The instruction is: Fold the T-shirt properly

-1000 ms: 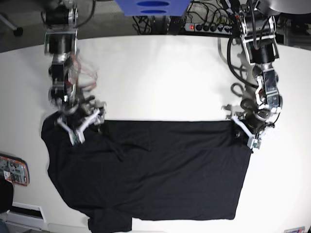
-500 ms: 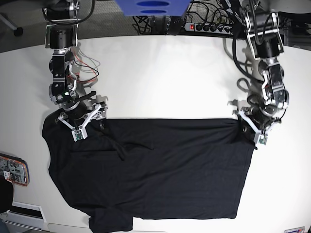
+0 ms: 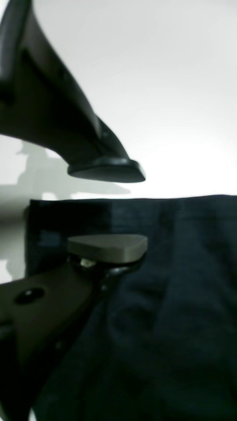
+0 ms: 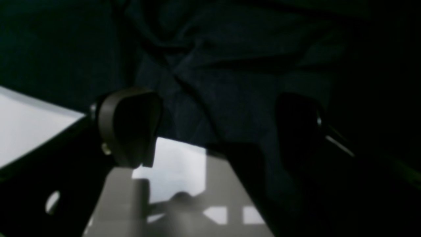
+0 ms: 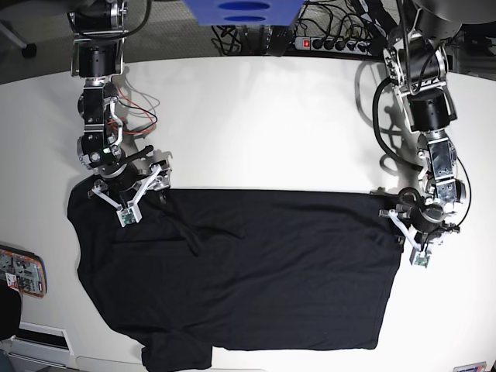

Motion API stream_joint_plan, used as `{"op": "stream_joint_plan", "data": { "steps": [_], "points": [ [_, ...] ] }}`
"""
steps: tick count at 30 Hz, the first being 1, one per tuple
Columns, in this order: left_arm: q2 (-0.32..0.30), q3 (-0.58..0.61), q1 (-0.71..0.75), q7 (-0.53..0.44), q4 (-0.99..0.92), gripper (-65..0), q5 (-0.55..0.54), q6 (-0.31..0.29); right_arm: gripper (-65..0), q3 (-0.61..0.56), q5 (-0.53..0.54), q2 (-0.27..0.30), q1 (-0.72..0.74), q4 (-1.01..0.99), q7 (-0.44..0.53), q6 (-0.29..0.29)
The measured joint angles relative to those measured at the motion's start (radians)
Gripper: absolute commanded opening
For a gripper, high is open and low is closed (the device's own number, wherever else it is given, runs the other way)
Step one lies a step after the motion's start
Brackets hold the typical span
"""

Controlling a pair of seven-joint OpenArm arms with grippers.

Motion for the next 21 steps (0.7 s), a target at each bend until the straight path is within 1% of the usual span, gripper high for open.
{"op": "stream_joint_plan", "data": {
  "steps": [2, 3, 5, 7, 11, 13, 17, 19, 21],
  "points": [
    [-0.002, 0.016, 0.000, 0.004, 0.000, -39.5, 0.000, -0.016, -8.5, 0.000, 0.000, 0.000, 0.000, 0.000, 0.000, 0.000],
    [-0.006, 0.031, 0.002, 0.008, 0.000, -39.5, 0.000, -0.034, -8.5, 0.000, 0.000, 0.000, 0.000, 0.000, -0.001, 0.000],
    [-0.009, 0.048, 0.003, 0.007, 0.000, -39.5, -0.001, -0.097, -8.5, -0.002, 0.000, 0.000, 0.000, 0.000, 0.000, 0.000],
    [-0.001, 0.059, 0.006, 0.007, 0.000, -39.5, -0.001, -0.123, -8.5, -0.002, 0.000, 0.000, 0.000, 0.000, 0.000, 0.000],
    [0.004, 0.056, 0.029, 0.008, 0.000, -39.4, -0.018, -0.119, -8.5, -0.002, 0.000, 0.000, 0.000, 0.000, 0.000, 0.001],
    [0.002, 0.056, 0.033, 0.017, 0.000, -39.3, -0.079, -0.120, -8.5, -0.004, 0.000, 0.002, 0.000, 0.000, 0.000, 0.001],
    [0.000, 0.052, 0.024, 0.006, 0.001, -33.7, -0.227, -0.120, -8.5, -0.004, 0.000, 0.002, 0.000, 0.000, 0.000, 0.003],
    [-0.001, 0.051, 0.025, 0.008, 0.004, -31.8, -0.277, -0.120, -8.5, -0.004, 0.000, 0.002, 0.000, 0.000, 0.000, 0.004],
    [-0.001, 0.051, 0.027, 0.007, 0.004, -30.7, -0.304, -0.116, -8.5, -0.004, 0.000, 0.002, 0.000, 0.000, 0.000, 0.004]
  ]
}}
